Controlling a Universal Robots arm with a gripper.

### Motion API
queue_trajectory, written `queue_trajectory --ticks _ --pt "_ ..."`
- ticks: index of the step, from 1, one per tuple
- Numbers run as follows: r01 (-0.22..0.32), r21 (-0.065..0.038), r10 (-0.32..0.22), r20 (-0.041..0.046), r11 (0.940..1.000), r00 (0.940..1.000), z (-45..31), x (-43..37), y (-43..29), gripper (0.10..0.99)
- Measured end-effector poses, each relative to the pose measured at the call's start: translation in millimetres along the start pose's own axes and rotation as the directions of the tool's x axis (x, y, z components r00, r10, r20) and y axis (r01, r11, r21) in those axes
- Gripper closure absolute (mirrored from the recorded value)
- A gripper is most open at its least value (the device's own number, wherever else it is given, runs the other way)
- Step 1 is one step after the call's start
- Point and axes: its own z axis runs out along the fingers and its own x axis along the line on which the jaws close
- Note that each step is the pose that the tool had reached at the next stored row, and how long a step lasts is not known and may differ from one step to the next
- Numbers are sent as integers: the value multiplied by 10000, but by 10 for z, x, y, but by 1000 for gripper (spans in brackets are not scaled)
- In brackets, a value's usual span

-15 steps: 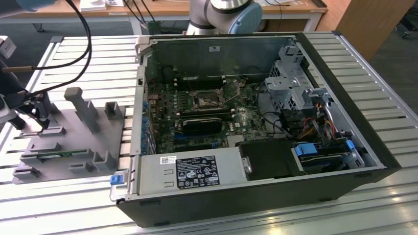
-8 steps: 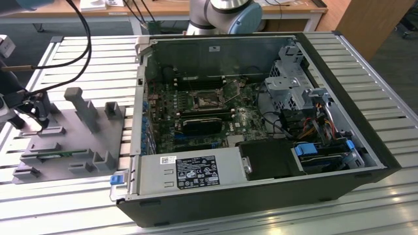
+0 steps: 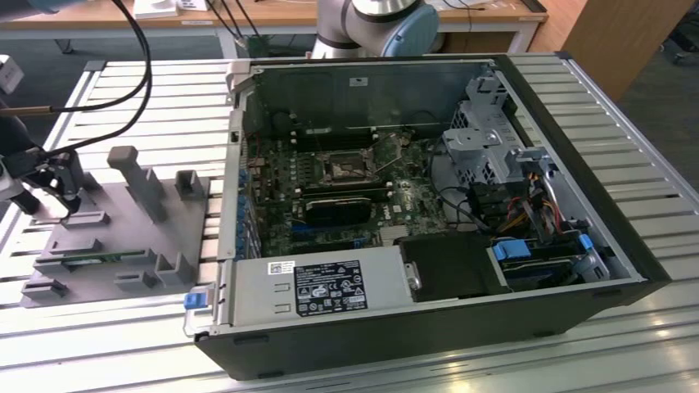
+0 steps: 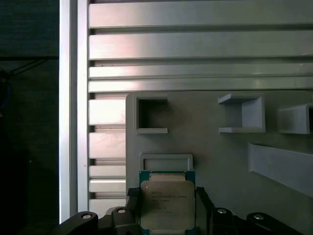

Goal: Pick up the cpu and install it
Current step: 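Pick up the cpu and move it towards the insertion slot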

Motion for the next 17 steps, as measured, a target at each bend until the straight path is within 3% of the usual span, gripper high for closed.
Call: queue_trajectory --ticks 17 --pt "1 1 -1 -1 10000 10000 -58 1 3 545"
